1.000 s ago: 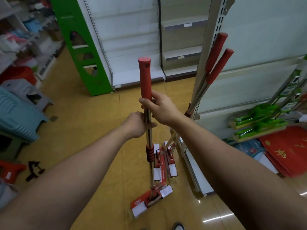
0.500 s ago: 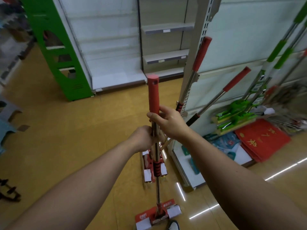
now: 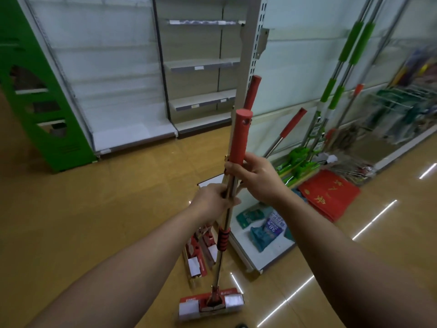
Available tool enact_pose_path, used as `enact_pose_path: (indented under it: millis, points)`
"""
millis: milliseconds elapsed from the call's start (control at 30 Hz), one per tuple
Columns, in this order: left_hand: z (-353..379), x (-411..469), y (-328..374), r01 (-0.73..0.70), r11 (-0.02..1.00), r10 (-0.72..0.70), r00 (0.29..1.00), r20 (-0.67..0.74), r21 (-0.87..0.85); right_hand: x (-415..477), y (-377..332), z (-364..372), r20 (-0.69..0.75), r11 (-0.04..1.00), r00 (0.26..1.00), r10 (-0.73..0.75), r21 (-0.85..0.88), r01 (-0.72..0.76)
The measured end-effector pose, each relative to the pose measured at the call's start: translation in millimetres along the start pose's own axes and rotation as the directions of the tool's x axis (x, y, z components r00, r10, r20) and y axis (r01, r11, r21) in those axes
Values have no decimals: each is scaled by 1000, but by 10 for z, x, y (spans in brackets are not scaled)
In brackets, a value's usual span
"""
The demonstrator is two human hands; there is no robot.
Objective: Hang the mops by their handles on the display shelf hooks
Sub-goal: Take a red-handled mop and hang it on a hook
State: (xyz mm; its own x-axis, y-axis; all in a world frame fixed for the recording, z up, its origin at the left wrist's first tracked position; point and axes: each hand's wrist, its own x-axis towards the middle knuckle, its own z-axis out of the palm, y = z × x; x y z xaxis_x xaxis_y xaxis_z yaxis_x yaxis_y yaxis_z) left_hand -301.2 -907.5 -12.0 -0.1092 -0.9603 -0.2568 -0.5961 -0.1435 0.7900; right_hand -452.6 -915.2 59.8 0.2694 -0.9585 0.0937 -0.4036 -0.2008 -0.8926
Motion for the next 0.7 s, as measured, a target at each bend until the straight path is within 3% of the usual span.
enact_pose_path:
  millis: [267, 533, 700]
  points:
    - [48, -239, 453, -134, 977, 141, 989, 35, -164, -250, -333, -498, -97, 999, 994, -40, 32, 43]
    - [248, -201, 969, -260, 956, 259, 966, -25, -137, -352, -401, -1055, -186, 989, 978, -97, 94, 116]
    - [435, -139, 1366, -275, 956, 269, 961, -64, -100, -358, -272, -1518, -143, 983, 981, -135, 106, 151]
